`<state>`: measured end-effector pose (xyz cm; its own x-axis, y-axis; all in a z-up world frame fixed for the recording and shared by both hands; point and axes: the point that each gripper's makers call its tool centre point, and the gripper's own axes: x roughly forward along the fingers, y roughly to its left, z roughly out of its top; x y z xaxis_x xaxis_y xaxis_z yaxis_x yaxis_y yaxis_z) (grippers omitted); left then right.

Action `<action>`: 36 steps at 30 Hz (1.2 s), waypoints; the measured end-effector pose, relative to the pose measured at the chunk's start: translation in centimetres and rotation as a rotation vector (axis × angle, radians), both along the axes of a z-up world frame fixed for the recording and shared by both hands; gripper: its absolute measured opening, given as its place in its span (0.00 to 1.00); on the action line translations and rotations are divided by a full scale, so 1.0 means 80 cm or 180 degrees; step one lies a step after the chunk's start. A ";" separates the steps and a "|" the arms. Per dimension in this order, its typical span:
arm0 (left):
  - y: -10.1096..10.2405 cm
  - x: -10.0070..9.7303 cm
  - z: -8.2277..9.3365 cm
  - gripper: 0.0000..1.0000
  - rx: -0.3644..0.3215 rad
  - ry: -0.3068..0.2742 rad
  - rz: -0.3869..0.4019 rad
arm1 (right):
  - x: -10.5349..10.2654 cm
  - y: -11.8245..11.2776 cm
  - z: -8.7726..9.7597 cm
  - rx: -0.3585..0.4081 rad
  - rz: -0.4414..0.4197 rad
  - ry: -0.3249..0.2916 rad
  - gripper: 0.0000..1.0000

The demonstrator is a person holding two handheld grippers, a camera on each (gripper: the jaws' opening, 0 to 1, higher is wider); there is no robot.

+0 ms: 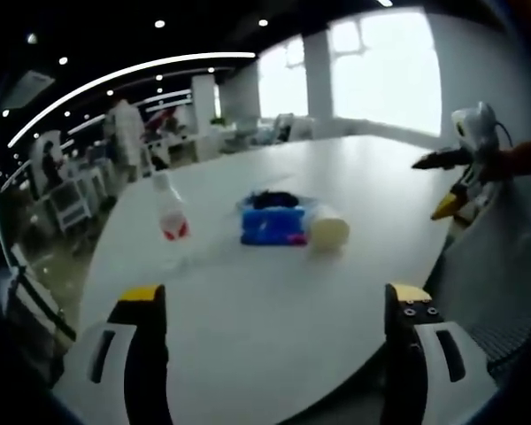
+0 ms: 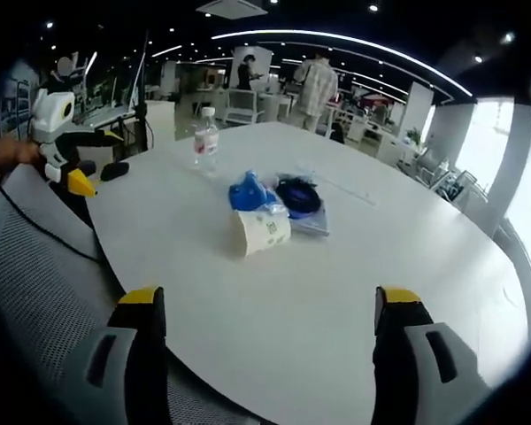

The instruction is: Arrange the tabletop items into an orderly group along one side of the table until the central work area is clear of visible clutter.

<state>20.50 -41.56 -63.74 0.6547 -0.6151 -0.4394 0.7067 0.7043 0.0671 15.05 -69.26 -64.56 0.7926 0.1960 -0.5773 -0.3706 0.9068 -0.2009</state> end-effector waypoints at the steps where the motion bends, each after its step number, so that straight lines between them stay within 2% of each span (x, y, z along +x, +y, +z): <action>1: 0.000 0.000 0.000 0.99 0.0001 0.0006 -0.0002 | 0.001 0.002 0.000 -0.0005 0.0010 -0.0003 0.97; 16: -0.001 -0.002 -0.002 0.99 0.0032 0.0017 -0.0028 | 0.021 0.028 -0.002 0.0010 0.0108 -0.0066 0.89; 19: -0.001 -0.001 -0.002 0.99 0.0020 0.0019 -0.0013 | 0.022 0.040 -0.003 -0.0015 0.0198 -0.0085 0.87; 32: 0.001 -0.001 0.000 0.98 0.0021 0.0002 -0.0001 | 0.042 0.060 -0.007 -0.0064 0.0326 -0.0138 0.85; 36: 0.000 0.000 0.006 0.98 -0.0060 -0.0044 0.0010 | 0.050 0.061 -0.008 -0.0084 0.0339 -0.0157 0.85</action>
<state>20.50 -41.58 -63.22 0.6625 -0.6211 -0.4188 0.7036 0.7077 0.0636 19.03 -64.41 -65.17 0.7956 0.2660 -0.5442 -0.4537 0.8570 -0.2445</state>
